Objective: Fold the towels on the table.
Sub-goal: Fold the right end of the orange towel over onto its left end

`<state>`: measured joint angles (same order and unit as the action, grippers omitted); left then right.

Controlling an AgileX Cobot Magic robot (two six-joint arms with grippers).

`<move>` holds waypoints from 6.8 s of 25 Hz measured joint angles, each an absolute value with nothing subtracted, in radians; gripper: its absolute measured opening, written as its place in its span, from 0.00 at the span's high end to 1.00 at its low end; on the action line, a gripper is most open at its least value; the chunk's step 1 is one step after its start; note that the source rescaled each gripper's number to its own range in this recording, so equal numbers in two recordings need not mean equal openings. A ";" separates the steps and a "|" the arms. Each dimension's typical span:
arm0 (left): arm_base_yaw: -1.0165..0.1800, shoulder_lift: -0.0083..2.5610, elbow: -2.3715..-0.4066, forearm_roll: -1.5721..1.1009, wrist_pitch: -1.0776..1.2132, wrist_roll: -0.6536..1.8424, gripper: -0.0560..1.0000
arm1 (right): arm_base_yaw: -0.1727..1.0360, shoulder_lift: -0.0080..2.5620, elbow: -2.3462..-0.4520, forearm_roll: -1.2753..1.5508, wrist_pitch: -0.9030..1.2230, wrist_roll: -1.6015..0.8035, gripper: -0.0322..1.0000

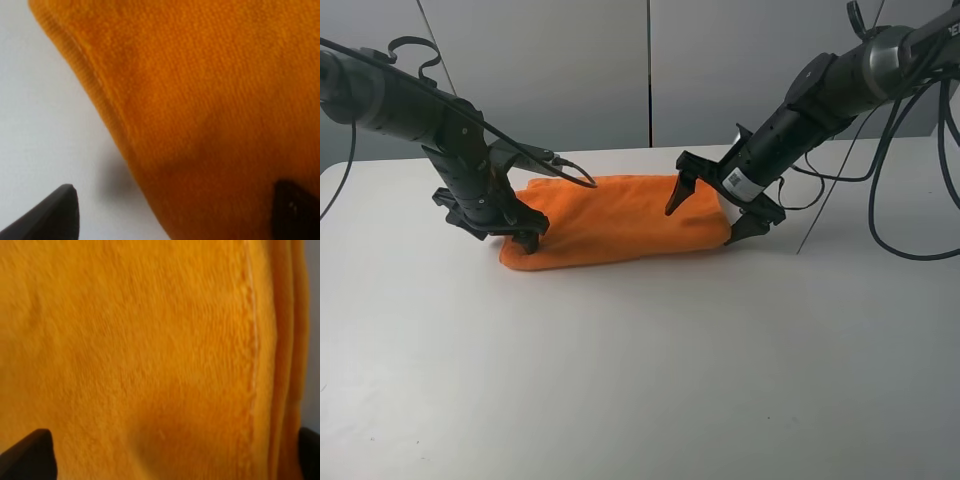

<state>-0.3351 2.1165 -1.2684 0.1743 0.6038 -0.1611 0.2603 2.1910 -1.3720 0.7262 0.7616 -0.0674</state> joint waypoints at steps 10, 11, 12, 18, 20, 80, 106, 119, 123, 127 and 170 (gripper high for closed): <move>-0.335 2.116 -1.268 0.172 0.602 -0.143 0.00 | 0.260 2.193 -1.372 0.795 0.655 -0.165 0.00; -0.335 2.116 -1.268 0.172 0.602 -0.139 0.00 | 0.260 2.194 -1.372 0.797 0.649 -0.177 0.00; -0.335 2.116 -1.268 0.172 0.602 -0.136 0.00 | 0.260 2.194 -1.372 0.797 0.644 -0.192 0.00; -0.335 2.116 -1.268 0.172 0.600 -0.108 0.00 | 0.260 2.243 -1.380 0.904 0.651 -0.300 0.00; -0.335 2.116 -1.268 0.172 0.600 -0.097 0.00 | 0.260 2.253 -1.382 0.955 0.659 -0.349 0.00; -0.290 2.019 -1.266 0.231 0.623 -0.174 0.00 | 0.257 2.239 -1.389 0.898 0.798 -0.429 0.90; -0.290 2.117 -1.266 0.247 0.562 -0.202 0.00 | 0.264 2.187 -1.393 0.902 0.832 -0.455 0.90; -0.290 2.117 -1.266 0.262 0.564 -0.202 0.00 | 0.457 2.202 -1.588 0.896 0.865 -0.489 0.90; -0.290 2.117 -1.266 0.263 0.564 -0.199 0.00 | 0.486 2.259 -1.627 0.898 0.865 -0.508 0.90; -0.290 2.117 -1.266 0.264 0.562 -0.191 0.00 | 0.500 2.310 -1.677 0.929 0.865 -0.512 0.90; -0.276 2.071 -1.266 0.314 0.628 -0.169 0.00 | 0.579 2.454 -1.730 1.316 0.782 -0.662 0.90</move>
